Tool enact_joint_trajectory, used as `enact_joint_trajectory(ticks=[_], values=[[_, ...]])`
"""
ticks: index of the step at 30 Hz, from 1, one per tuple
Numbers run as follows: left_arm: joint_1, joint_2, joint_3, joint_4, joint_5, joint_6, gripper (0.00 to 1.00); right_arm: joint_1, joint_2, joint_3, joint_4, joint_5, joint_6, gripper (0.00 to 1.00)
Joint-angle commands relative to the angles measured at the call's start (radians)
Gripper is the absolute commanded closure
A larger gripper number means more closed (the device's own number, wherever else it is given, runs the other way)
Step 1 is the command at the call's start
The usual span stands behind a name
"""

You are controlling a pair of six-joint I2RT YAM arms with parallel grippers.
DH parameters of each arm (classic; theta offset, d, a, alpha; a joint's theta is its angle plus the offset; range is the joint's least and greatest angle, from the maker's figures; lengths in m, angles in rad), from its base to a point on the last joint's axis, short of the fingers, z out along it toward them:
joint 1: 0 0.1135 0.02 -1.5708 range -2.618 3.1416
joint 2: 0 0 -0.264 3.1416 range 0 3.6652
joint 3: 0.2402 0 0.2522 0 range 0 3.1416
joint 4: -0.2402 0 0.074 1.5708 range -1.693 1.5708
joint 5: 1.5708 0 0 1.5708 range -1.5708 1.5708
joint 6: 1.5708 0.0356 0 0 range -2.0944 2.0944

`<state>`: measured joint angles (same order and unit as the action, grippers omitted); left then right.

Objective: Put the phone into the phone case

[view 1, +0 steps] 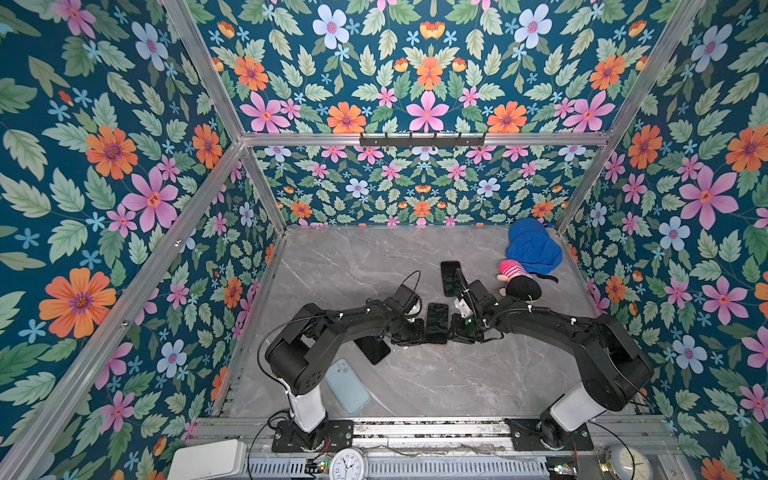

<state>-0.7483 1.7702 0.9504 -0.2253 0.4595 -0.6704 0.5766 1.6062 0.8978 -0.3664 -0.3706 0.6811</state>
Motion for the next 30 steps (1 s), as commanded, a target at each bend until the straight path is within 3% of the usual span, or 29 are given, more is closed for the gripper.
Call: enact_joint_trajectory(ticks=[1,6,12,17,30], values=[[0.004,0.005,0.000,-0.020,-0.015,0.023,0.77,0.002,0.008,0.009,-0.001,0.007,0.020,0.78],[0.007,0.000,0.019,-0.030,-0.023,0.032,0.77,0.009,0.024,0.016,-0.001,0.021,0.032,0.82],[0.035,-0.064,-0.034,0.127,0.049,-0.043,0.58,0.009,0.044,0.031,-0.013,0.030,0.031,0.84],[0.034,-0.029,-0.051,0.212,0.121,-0.072,0.59,0.009,0.079,0.040,-0.017,0.029,0.029,0.86],[0.035,-0.005,-0.074,0.252,0.149,-0.095,0.63,0.021,0.103,0.040,0.000,0.005,0.045,0.89]])
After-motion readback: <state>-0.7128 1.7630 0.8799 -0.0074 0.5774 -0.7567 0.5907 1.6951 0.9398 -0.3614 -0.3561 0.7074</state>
